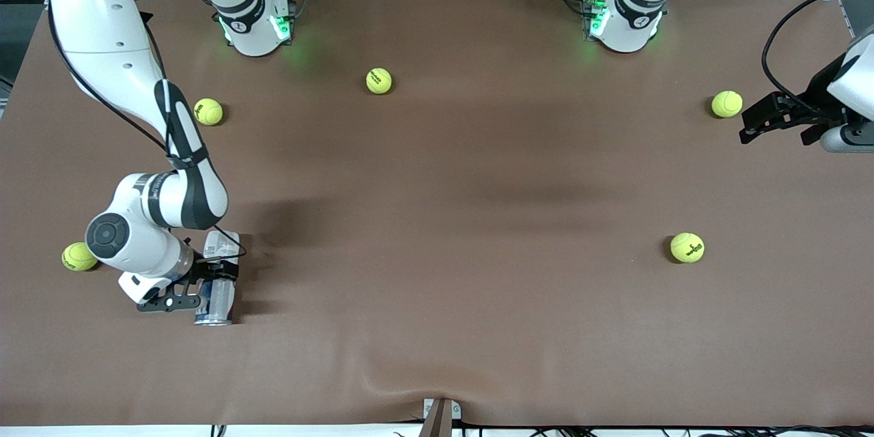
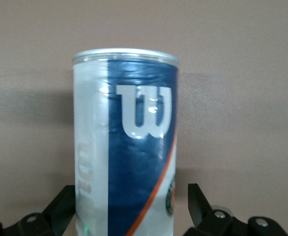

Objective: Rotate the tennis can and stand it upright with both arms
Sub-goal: 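Grasp the can with the right gripper and carry it toward the table middle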

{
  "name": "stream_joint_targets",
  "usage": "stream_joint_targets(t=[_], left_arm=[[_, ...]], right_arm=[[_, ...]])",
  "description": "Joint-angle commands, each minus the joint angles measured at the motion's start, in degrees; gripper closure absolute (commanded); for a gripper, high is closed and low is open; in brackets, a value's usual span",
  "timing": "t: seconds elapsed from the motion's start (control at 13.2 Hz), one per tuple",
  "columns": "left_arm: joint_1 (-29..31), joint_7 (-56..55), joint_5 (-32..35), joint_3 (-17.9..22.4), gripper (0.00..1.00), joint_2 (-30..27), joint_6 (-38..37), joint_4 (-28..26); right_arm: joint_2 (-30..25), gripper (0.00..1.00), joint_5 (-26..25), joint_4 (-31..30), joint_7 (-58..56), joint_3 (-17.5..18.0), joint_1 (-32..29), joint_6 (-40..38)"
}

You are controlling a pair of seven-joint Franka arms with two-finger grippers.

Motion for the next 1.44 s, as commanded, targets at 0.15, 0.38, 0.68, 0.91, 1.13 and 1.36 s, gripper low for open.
stream_joint_targets(t=[0.15, 0.38, 0.68, 0.91, 1.13, 1.36], left_arm=[[0.11, 0.51, 0.52, -0.19, 0.0, -0.22, -1.09, 0.72], [0.37, 0.6, 0.52, -0.19, 0.0, -0.13, -1.09, 0.45], [0.37, 0.6, 0.52, -0.19, 0.0, -0.22, -1.26, 0.45], [0.28, 0.33, 0.52, -0.19, 0.0, -0.13, -1.53, 0.45], [0.28, -0.02, 0.35, -0.19, 0.0, -0.22, -2.75, 0.63], [0.55, 0.25, 0.26, -0.19, 0.0, 0.04, -2.94, 0.54]], right_arm=[[2.17, 0.02, 0.0, 2.19, 0.02, -0.14, 1.22, 0.55], [1.99, 0.19, -0.44, 3.76, 0.2, -0.14, 3.5, 0.03], [1.55, 0.2, -6.39, 9.03, 0.28, -0.15, 9.2, -3.39], [1.64, 0.19, -8.35, 12.73, 0.29, -0.14, 18.86, -5.95], [2.17, 0.19, -8.52, 13.61, 0.02, -0.06, 29.05, -5.16], [2.26, 0.19, -15.0, 13.97, -5.23, -0.06, 38.55, -5.07]])
